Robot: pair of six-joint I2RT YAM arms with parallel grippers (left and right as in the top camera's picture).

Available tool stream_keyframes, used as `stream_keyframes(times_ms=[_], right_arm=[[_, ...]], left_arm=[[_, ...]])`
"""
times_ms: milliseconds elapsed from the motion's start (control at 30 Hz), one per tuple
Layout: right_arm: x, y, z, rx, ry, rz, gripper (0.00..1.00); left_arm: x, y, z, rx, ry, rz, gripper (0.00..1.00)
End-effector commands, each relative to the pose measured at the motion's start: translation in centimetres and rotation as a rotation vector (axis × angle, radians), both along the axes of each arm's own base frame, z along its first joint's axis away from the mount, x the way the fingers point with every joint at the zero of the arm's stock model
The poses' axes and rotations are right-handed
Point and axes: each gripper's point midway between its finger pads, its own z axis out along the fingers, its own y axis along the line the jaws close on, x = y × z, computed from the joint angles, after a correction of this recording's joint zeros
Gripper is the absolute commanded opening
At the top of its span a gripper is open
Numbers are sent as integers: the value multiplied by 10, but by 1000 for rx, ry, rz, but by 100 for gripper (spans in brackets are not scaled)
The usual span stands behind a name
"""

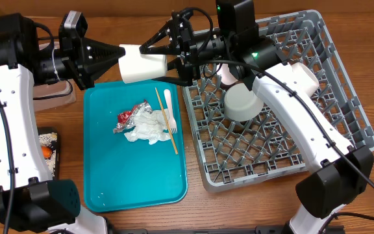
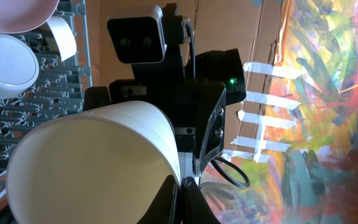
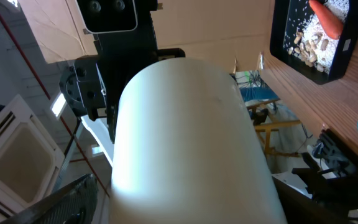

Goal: Sort waste into correct bins and load items into the dishwasher rack

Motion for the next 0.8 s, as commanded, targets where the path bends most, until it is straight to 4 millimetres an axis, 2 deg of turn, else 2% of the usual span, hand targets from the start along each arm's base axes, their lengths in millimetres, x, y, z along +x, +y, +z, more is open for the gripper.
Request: stream_keyframes(times_ms=[0,633,700,767], right_arm=[[1,-1,10,14,-33,-7,85],[0,0,10,10,-10,-7,70],[1,0,10,9,-8,-7,68],[1,0,10,9,-8,-7,66]], left_arm=[[-14,-3,22,-15,-59,-5,4],[-14,-3,22,-10,-78,-4,5],[-14,-3,22,-9,-83,-5,10],[-13,-3,22,-4,-89,-4,21]])
